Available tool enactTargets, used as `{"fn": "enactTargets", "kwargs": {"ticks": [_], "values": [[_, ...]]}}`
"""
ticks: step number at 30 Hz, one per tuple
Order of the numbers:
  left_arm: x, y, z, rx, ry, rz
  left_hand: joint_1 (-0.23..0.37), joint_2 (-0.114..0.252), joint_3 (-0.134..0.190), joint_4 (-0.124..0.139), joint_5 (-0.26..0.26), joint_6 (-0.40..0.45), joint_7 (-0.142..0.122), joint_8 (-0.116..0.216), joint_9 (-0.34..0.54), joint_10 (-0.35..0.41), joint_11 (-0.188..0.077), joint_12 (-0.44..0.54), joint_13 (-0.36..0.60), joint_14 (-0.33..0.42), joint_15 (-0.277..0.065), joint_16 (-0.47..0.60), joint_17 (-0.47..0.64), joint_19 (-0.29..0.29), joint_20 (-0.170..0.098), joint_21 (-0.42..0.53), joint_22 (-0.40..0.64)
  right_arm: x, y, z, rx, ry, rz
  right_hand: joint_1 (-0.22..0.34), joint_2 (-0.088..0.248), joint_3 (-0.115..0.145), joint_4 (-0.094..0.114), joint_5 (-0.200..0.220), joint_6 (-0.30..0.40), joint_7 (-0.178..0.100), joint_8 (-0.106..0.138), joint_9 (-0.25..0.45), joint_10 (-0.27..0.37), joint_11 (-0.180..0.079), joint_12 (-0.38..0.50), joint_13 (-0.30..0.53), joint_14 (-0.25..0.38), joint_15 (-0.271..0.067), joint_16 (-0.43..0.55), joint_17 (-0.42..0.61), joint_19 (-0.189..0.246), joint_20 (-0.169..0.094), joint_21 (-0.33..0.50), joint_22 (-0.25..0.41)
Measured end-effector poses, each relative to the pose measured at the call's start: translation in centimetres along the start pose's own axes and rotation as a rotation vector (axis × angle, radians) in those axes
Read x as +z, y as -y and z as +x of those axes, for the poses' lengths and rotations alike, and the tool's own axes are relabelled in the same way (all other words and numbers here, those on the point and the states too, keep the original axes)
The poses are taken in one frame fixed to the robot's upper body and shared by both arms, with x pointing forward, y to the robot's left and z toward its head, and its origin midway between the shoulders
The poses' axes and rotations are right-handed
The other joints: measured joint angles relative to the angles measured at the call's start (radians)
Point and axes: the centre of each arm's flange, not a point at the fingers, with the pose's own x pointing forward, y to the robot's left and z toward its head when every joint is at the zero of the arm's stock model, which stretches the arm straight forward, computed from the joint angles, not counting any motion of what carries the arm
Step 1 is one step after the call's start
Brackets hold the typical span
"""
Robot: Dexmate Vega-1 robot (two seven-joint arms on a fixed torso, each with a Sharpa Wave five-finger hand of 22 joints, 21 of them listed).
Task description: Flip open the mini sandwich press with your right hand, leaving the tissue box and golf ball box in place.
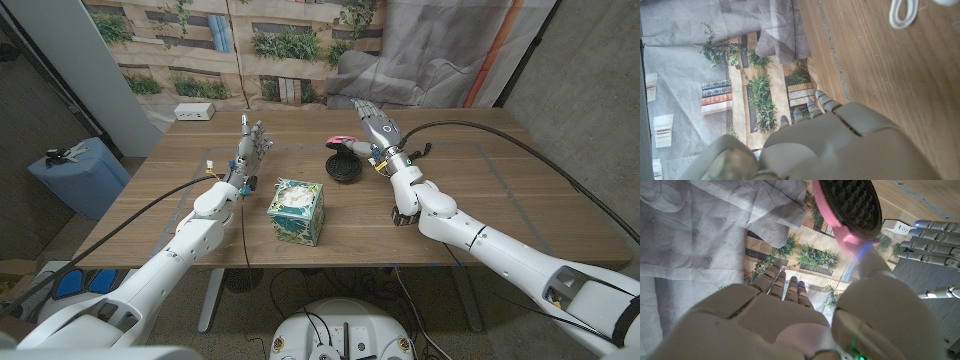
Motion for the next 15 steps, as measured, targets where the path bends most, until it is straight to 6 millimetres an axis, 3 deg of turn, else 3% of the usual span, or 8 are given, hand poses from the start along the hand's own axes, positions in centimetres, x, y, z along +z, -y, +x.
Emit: {"fn": "enactTargets", "kwargs": {"ticks": [15], "values": [[0.0, 0.0, 0.0, 0.0, 0.0, 0.0, 0.0, 0.0, 0.0, 0.0, 0.0, 0.0, 0.0, 0.0, 0.0, 0.0, 0.0, 0.0, 0.0, 0.0, 0.0, 0.0, 0.0, 0.0, 0.0, 0.0, 0.0, -0.4, 0.4, 1.7, 0.039, -0.014, 0.03, 0.0, 0.0, 0.0, 0.0, 0.0, 0.0, 0.0, 0.0, 0.0, -0.004, 0.004, 0.0, 0.0, 0.0, 0.0, 0.0, 0.0, -0.005, 0.005, 0.0, 0.0]]}}
